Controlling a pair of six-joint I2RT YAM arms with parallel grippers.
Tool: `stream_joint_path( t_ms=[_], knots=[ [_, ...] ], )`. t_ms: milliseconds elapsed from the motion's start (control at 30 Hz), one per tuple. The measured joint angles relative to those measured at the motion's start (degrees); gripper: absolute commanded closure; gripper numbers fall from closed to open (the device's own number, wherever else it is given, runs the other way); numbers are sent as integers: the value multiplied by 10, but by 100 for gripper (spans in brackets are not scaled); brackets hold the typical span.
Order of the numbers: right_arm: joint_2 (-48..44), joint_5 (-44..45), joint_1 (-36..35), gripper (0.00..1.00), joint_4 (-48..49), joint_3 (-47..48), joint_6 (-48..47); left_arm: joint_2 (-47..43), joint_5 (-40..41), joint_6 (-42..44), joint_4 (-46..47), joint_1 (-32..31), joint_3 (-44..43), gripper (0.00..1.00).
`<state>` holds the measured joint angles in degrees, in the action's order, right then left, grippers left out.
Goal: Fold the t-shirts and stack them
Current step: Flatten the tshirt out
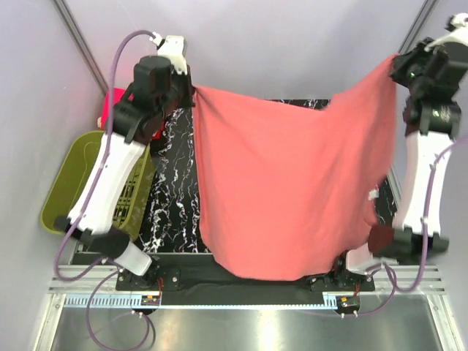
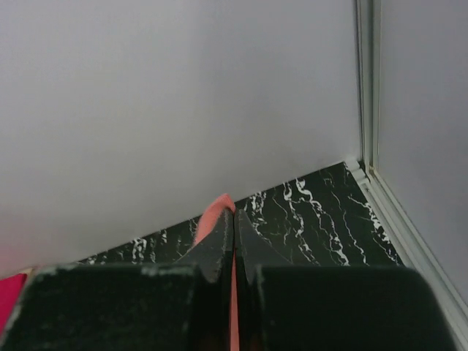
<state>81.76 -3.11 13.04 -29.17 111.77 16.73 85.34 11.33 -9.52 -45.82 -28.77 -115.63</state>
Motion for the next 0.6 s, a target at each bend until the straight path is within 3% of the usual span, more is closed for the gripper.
stream_joint_path(
  t_ms=[100, 233, 433, 600],
  knots=[
    [94, -9, 1, 100, -8, 65, -18, 81, -39, -15, -4, 56, -55, 100],
    [128, -9, 2, 100, -13, 138, -45, 98, -96, -26, 6, 87, -88, 100],
    [69, -6, 4, 100, -6, 163, -67, 2, -175, -25, 56, 79, -33, 100],
    [-39, 16, 5, 100, -11, 119, -68, -110, -233, -20, 87, 80, 50, 100]
  ],
)
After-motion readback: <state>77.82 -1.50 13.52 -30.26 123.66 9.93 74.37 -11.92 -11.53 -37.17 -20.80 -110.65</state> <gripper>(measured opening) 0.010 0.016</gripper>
